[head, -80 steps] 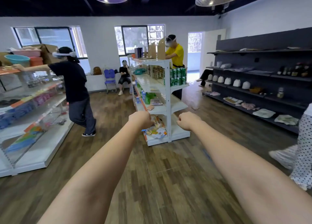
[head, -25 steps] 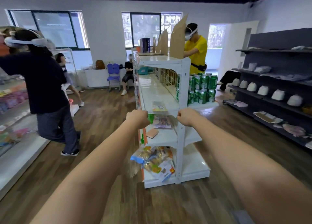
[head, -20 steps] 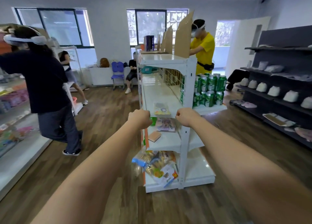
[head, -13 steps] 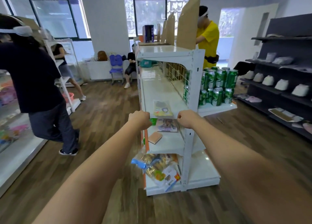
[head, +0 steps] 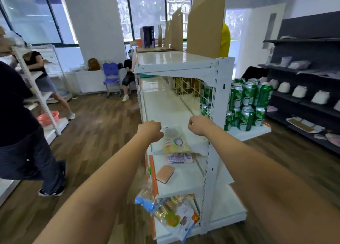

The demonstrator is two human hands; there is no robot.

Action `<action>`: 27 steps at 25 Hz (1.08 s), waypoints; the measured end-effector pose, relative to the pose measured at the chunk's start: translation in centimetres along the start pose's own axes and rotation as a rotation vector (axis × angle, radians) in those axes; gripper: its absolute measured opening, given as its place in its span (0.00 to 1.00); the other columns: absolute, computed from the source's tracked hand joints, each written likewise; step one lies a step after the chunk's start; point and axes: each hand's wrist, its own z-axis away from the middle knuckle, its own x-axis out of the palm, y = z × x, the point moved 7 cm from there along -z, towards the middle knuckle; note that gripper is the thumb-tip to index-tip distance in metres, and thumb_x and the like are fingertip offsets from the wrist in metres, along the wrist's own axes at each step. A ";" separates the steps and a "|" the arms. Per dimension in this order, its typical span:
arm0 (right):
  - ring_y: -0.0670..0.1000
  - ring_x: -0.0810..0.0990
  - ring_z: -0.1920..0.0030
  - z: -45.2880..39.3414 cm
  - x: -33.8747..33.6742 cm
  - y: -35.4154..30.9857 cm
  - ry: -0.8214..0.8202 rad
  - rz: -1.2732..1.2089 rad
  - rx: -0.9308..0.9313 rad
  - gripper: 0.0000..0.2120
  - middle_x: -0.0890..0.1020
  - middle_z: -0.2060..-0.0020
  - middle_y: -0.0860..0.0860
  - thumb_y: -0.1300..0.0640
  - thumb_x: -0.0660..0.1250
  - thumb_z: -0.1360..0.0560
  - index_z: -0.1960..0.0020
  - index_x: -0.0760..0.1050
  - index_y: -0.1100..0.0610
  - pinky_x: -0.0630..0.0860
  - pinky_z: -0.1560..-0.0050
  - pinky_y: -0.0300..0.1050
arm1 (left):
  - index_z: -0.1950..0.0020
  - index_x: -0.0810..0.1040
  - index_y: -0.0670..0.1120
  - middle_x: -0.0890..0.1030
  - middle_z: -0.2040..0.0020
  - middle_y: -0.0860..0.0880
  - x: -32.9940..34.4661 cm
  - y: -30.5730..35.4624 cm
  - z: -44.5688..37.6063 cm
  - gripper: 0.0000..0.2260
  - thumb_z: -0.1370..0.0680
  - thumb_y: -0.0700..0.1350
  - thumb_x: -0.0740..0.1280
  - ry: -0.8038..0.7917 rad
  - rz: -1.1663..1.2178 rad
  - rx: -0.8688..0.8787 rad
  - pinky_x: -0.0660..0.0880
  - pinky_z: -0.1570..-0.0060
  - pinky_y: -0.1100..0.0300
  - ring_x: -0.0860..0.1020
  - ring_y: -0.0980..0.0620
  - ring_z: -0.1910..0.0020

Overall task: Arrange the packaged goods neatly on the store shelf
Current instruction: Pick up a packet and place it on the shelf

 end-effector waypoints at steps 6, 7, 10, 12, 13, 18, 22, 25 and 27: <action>0.58 0.76 0.44 -7.0 5.6 1.4 -0.138 -0.022 -0.021 0.15 0.77 0.41 0.57 0.55 0.55 0.20 0.39 0.73 0.60 0.70 0.53 0.43 | 0.32 0.70 0.48 0.75 0.36 0.46 5.4 -0.6 -5.1 0.18 0.20 0.51 0.58 -0.112 -0.023 -0.049 0.70 0.41 0.51 0.73 0.45 0.37; 0.58 0.76 0.46 -8.0 6.4 1.6 -0.155 -0.030 -0.031 0.15 0.77 0.42 0.57 0.55 0.55 0.20 0.40 0.74 0.60 0.69 0.55 0.43 | 0.32 0.71 0.48 0.75 0.36 0.46 6.3 -0.8 -5.8 0.17 0.20 0.50 0.58 -0.137 -0.024 -0.070 0.70 0.41 0.52 0.74 0.45 0.38; 0.56 0.75 0.52 -10.8 8.4 2.2 -0.191 -0.041 -0.057 0.11 0.78 0.45 0.58 0.57 0.56 0.21 0.48 0.75 0.59 0.67 0.57 0.43 | 0.33 0.71 0.48 0.75 0.37 0.46 8.5 -1.0 -7.7 0.17 0.20 0.50 0.58 -0.179 -0.012 -0.132 0.70 0.43 0.52 0.74 0.45 0.39; 0.57 0.76 0.50 -12.2 9.5 2.8 -0.198 -0.052 -0.054 0.09 0.78 0.45 0.58 0.59 0.56 0.22 0.49 0.74 0.59 0.67 0.57 0.42 | 0.33 0.71 0.47 0.76 0.38 0.46 9.5 -0.8 -8.7 0.17 0.21 0.50 0.58 -0.173 0.017 -0.152 0.70 0.43 0.53 0.74 0.45 0.39; 0.58 0.77 0.48 -12.8 10.0 3.1 -0.198 -0.059 -0.047 0.10 0.78 0.45 0.58 0.59 0.56 0.22 0.48 0.75 0.60 0.67 0.57 0.42 | 0.33 0.71 0.47 0.75 0.37 0.46 9.9 -0.7 -9.1 0.17 0.21 0.50 0.59 -0.163 0.030 -0.161 0.70 0.43 0.53 0.74 0.45 0.39; 0.58 0.76 0.46 -14.6 13.2 4.1 -0.261 -0.107 0.034 0.13 0.77 0.42 0.59 0.61 0.58 0.23 0.42 0.74 0.64 0.67 0.56 0.41 | 0.36 0.73 0.47 0.77 0.40 0.46 12.4 0.1 -10.2 0.16 0.21 0.52 0.59 -0.179 0.027 -0.205 0.70 0.48 0.54 0.76 0.44 0.42; 0.59 0.75 0.41 -15.6 13.9 3.7 -0.264 -0.168 0.113 0.14 0.75 0.41 0.59 0.61 0.58 0.24 0.41 0.73 0.64 0.68 0.55 0.43 | 0.44 0.76 0.44 0.78 0.47 0.46 12.9 -0.4 -10.4 0.13 0.21 0.47 0.57 -0.173 -0.012 -0.255 0.67 0.57 0.57 0.77 0.45 0.49; 0.59 0.78 0.44 -16.2 14.5 2.9 -0.305 -0.281 0.190 0.10 0.78 0.45 0.59 0.59 0.58 0.23 0.47 0.74 0.63 0.69 0.56 0.43 | 0.44 0.76 0.43 0.78 0.47 0.45 12.8 -0.5 -10.6 0.13 0.21 0.46 0.56 -0.163 -0.026 -0.240 0.68 0.57 0.57 0.77 0.45 0.49; 0.59 0.79 0.49 -16.3 14.8 2.6 -0.340 -0.391 0.257 0.07 0.77 0.57 0.56 0.59 0.58 0.23 0.52 0.72 0.62 0.72 0.56 0.44 | 0.42 0.75 0.43 0.77 0.47 0.45 12.8 -0.4 -10.6 0.13 0.20 0.45 0.55 -0.162 -0.010 -0.215 0.69 0.57 0.56 0.77 0.45 0.49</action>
